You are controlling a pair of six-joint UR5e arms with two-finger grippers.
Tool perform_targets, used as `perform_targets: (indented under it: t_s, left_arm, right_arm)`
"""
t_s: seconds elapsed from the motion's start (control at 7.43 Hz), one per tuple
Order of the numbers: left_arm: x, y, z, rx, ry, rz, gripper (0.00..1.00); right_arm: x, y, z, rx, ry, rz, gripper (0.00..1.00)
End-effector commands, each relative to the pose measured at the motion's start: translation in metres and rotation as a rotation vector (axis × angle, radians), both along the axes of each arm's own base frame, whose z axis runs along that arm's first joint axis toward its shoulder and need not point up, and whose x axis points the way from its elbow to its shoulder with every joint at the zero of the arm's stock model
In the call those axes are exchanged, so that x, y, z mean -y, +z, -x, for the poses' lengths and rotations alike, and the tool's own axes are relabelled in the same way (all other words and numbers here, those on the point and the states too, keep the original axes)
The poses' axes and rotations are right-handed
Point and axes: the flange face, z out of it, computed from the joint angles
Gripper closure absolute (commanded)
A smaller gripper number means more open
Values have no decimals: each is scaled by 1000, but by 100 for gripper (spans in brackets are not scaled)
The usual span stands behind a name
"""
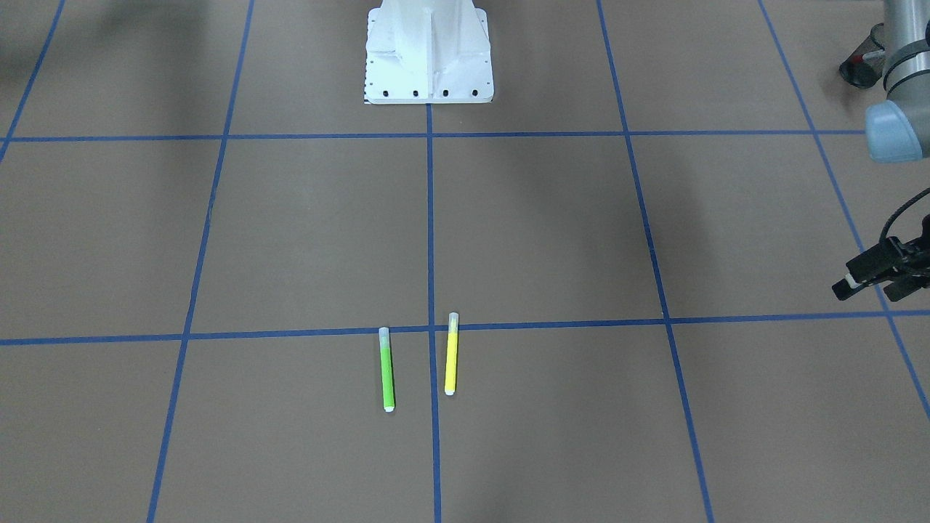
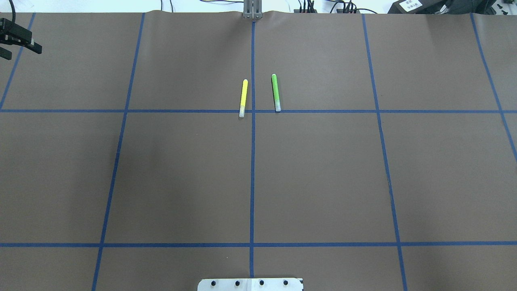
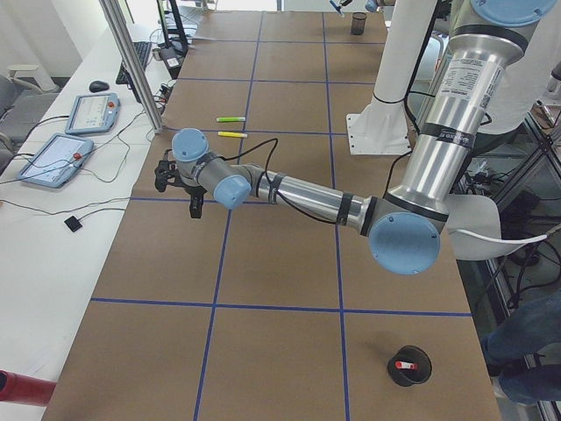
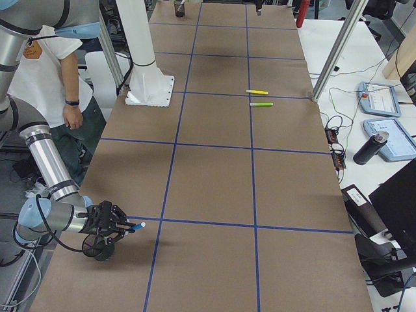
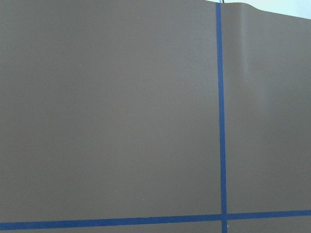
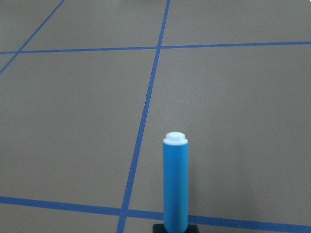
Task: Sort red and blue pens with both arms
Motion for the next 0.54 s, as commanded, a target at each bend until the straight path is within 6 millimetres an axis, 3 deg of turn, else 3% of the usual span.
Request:
perform_targets:
  t_s: [0.0, 0.4]
  left_arm:
    - [-1, 0, -1, -3, -4, 6, 2]
    - [-2, -4, -4, -4, -20, 16, 2]
  right_arm:
    - [-14, 7, 2, -60, 33, 31, 100]
    - [-16, 8, -2, -104, 87, 54, 100]
